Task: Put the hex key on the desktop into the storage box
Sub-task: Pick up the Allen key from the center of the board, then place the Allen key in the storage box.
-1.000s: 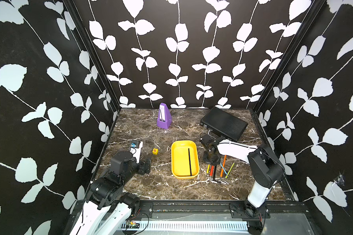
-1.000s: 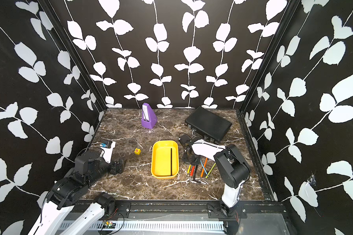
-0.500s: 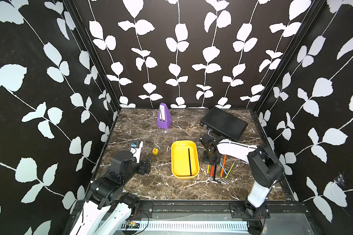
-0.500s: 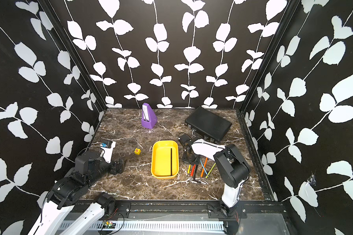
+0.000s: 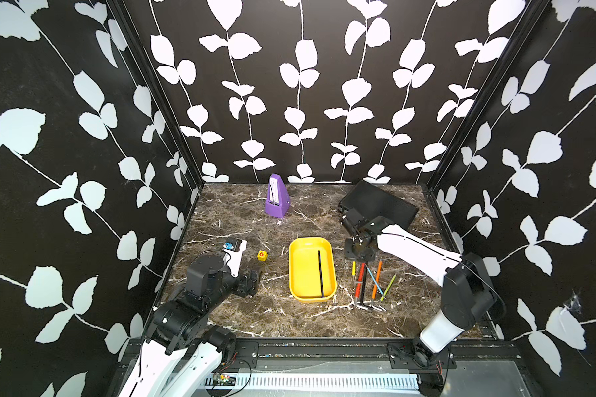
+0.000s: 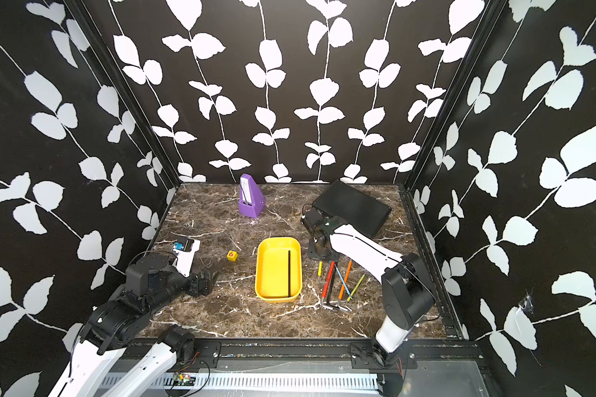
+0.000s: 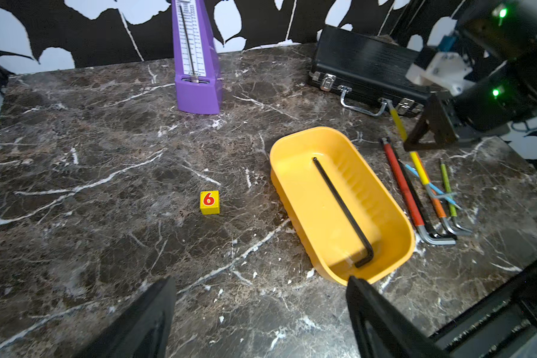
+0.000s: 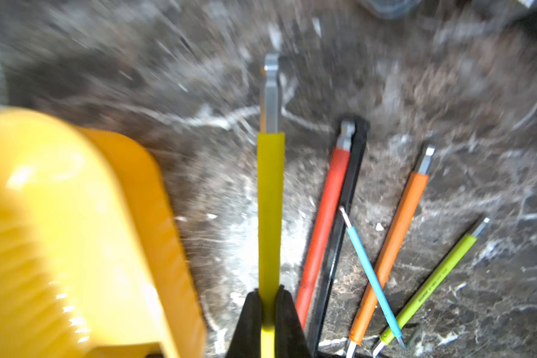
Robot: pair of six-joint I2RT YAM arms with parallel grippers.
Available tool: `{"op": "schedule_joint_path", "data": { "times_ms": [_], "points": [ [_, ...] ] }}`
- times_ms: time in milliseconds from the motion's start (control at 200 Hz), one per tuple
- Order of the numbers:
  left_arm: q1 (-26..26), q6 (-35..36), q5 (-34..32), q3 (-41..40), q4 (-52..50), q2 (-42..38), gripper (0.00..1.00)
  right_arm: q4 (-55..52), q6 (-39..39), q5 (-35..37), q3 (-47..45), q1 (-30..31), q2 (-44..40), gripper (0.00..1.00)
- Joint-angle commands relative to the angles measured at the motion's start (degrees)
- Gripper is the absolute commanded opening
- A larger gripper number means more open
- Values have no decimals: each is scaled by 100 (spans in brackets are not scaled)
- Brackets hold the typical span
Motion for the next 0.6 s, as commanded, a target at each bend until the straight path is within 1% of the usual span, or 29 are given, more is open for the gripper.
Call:
{"op": "schedule_joint_path", "data": {
  "times_ms": [0,240,355,475,595],
  "points": [
    [-11,106,723,-90,334,-120,87,-332,-265,45,542,168,-107,0],
    [-37,-40,1192,-114,484,-540,89,-458,-386,-307,1292,681,290,0],
    [-37,-175,1231,-97,442,-652,89,-475,-344,-401,1581,945,516,0],
    [-37,-193,1243,-86,444,-620,90,-363,-201,-480,1708,1180,772,0],
    [-37,-252,1492,-59,455,-536,90,-53,-11,-590,1602,1289,959,0]
  ]
}}
